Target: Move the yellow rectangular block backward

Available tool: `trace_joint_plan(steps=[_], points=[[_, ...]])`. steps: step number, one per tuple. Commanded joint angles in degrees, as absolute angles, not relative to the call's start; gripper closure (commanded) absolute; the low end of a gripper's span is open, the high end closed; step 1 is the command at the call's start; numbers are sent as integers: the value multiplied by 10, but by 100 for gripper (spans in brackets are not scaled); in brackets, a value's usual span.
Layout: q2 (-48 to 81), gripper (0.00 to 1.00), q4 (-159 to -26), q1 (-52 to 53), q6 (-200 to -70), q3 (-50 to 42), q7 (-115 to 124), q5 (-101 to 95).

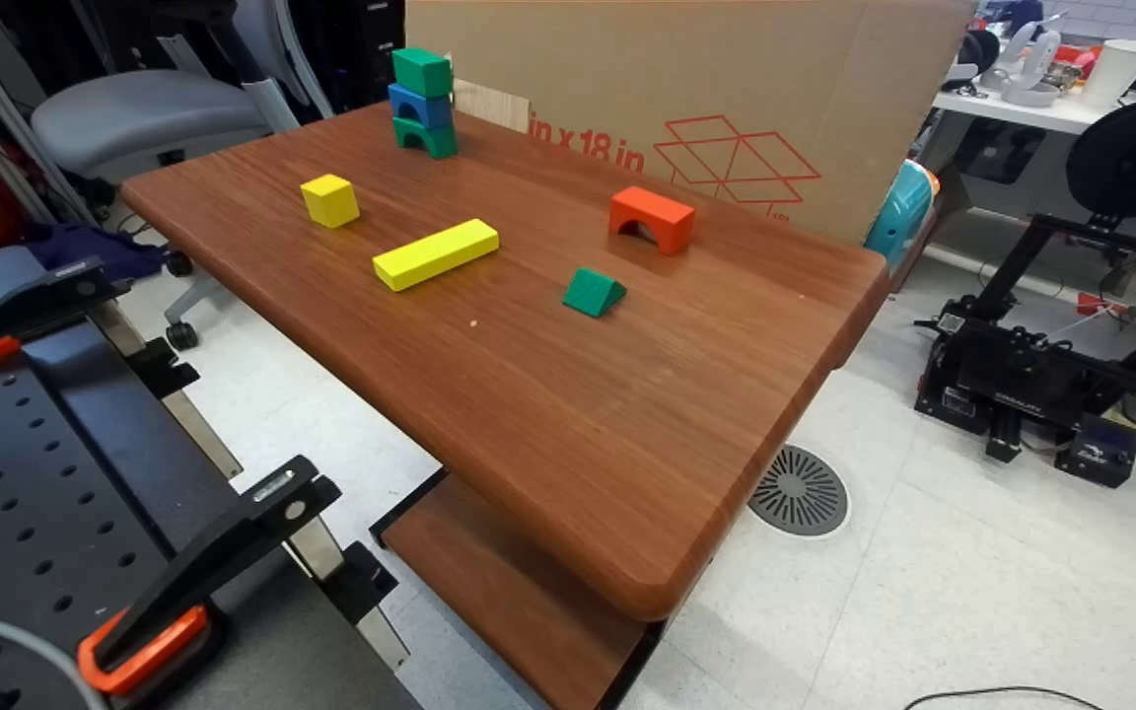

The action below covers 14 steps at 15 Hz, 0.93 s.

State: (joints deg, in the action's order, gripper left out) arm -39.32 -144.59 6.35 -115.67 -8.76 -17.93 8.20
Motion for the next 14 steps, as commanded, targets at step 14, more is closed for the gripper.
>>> trace_joint_plan(steps=[14], points=[[-165,0,-1427,0,-1266,-83,-131,92]])
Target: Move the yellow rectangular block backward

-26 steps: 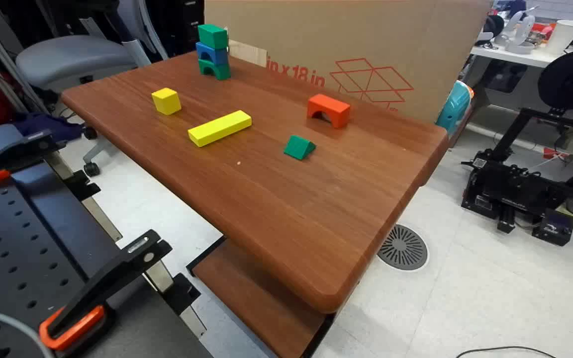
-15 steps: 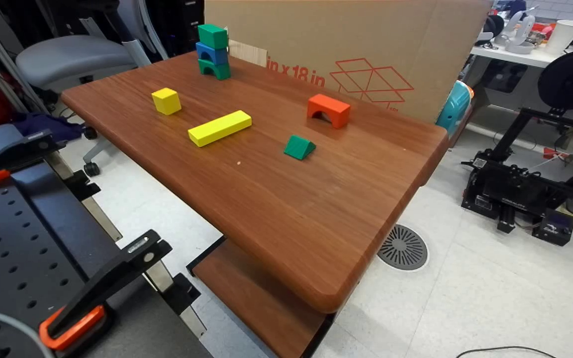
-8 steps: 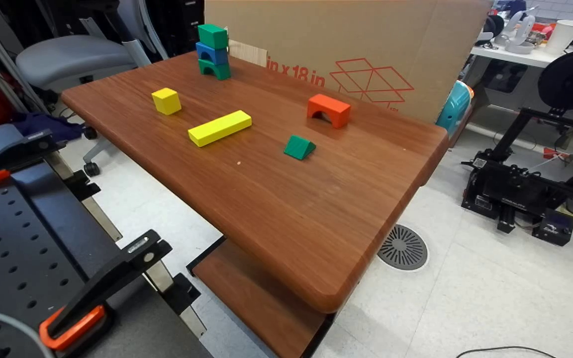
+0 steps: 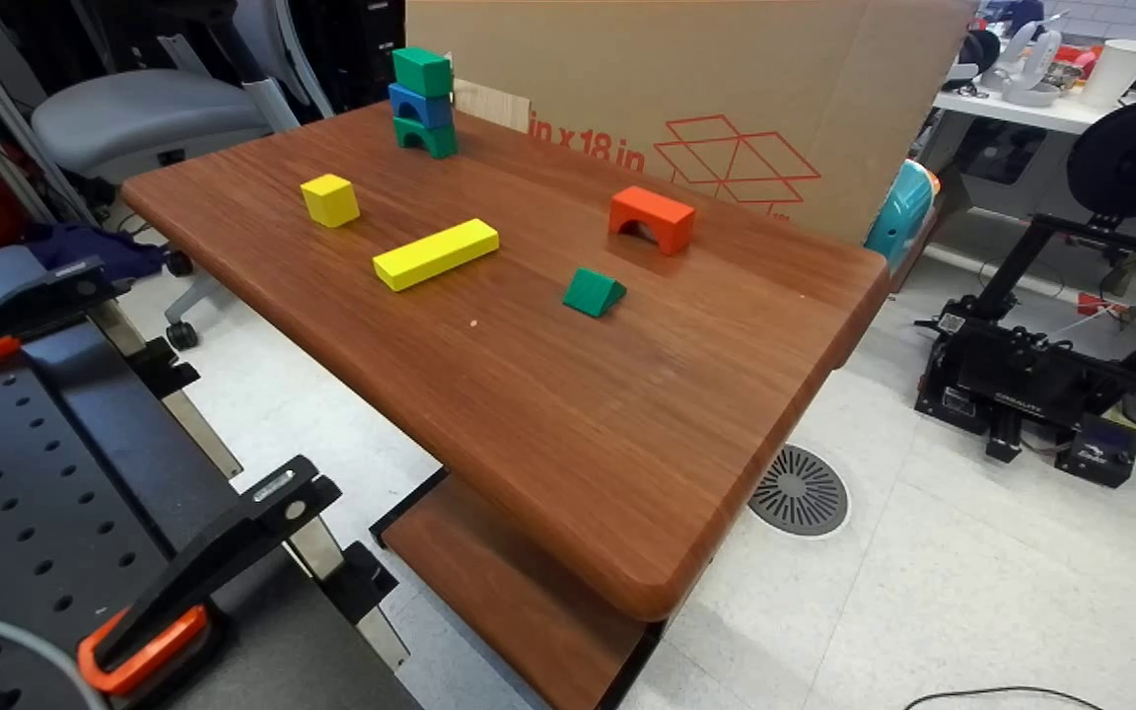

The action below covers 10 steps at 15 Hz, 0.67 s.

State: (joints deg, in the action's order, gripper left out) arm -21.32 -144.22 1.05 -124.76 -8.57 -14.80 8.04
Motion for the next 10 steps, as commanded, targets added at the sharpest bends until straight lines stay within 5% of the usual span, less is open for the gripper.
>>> trace_joint_plan(steps=[1,10], points=[[-151,0,-1427,-3,-1274,-83,-125,95],[-1,0,-1394,-11,-1384,-69,-30,128]])
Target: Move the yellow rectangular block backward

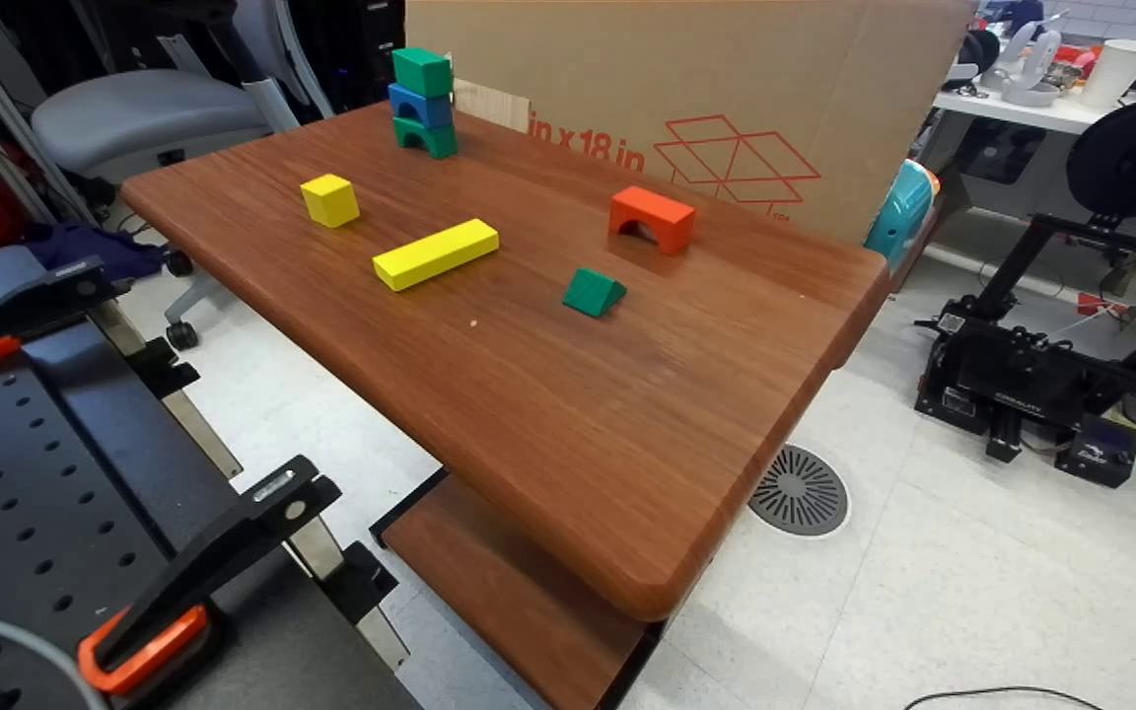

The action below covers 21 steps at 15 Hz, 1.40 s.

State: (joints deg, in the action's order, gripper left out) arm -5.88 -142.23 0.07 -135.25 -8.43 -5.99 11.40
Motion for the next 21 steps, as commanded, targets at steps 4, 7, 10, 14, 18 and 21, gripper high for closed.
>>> trace_joint_plan(steps=[4,7,10,14,18,21], points=[[65,0,-1370,-11,-1423,-58,10,118],[107,0,-1351,-9,-1439,-52,35,105],[144,0,-1330,-7,-1453,-47,53,98],[185,0,-1301,1,-1455,-49,77,71],[222,0,-1275,14,-1460,-55,117,29],[243,0,-1262,27,-1471,-58,146,0]])
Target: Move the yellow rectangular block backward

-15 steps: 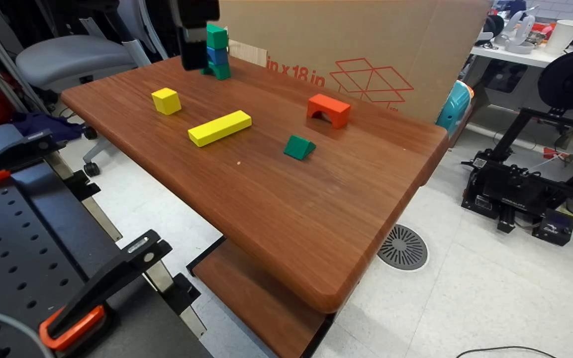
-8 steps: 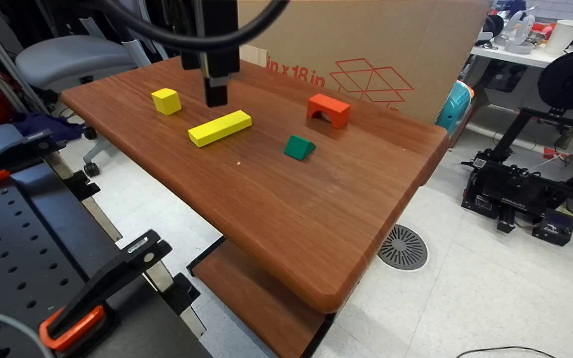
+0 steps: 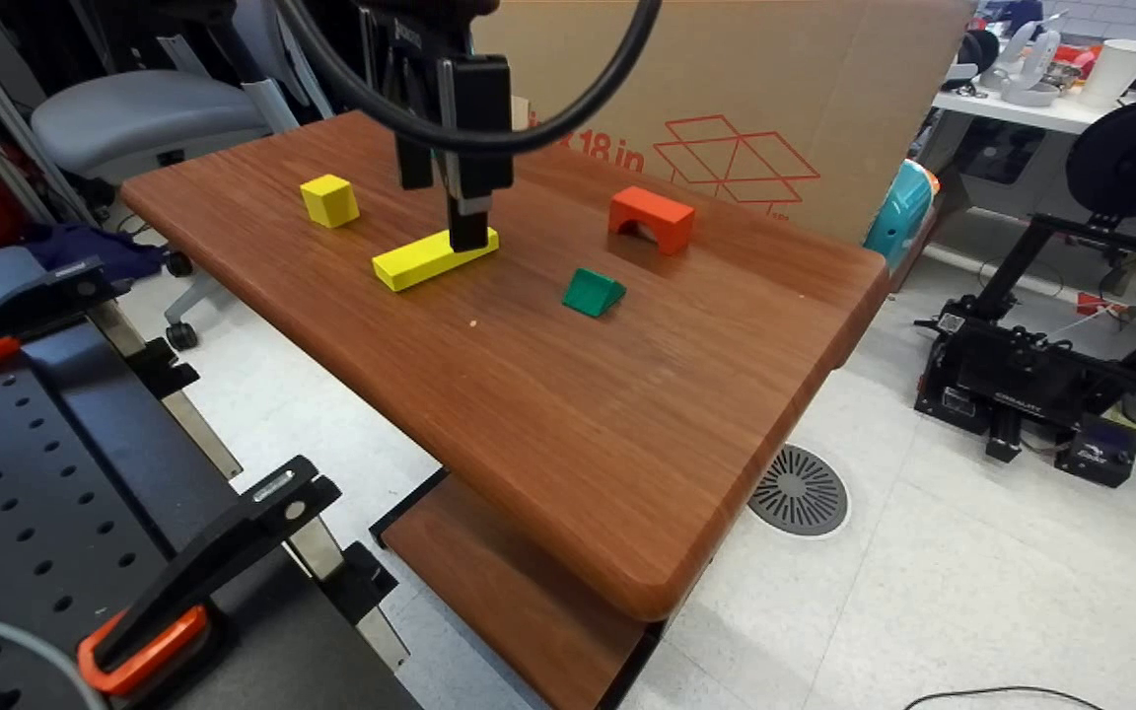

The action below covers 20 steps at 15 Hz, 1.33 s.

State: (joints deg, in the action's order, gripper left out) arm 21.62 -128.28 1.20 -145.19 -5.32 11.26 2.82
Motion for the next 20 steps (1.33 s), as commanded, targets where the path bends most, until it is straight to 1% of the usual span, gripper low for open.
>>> trace_joint_plan(steps=[1,14,15,16,17,18,20], points=[[249,0,-1258,31,-1471,-59,153,-7],[305,1,-1221,66,-1462,-66,180,-35],[307,25,-1220,68,-1461,-67,181,-37],[308,25,-1220,69,-1461,-67,181,-40],[305,30,-1223,69,-1462,-66,178,-41],[303,40,-1226,69,-1463,-65,176,-41],[298,55,-1228,73,-1465,-64,173,-41]])
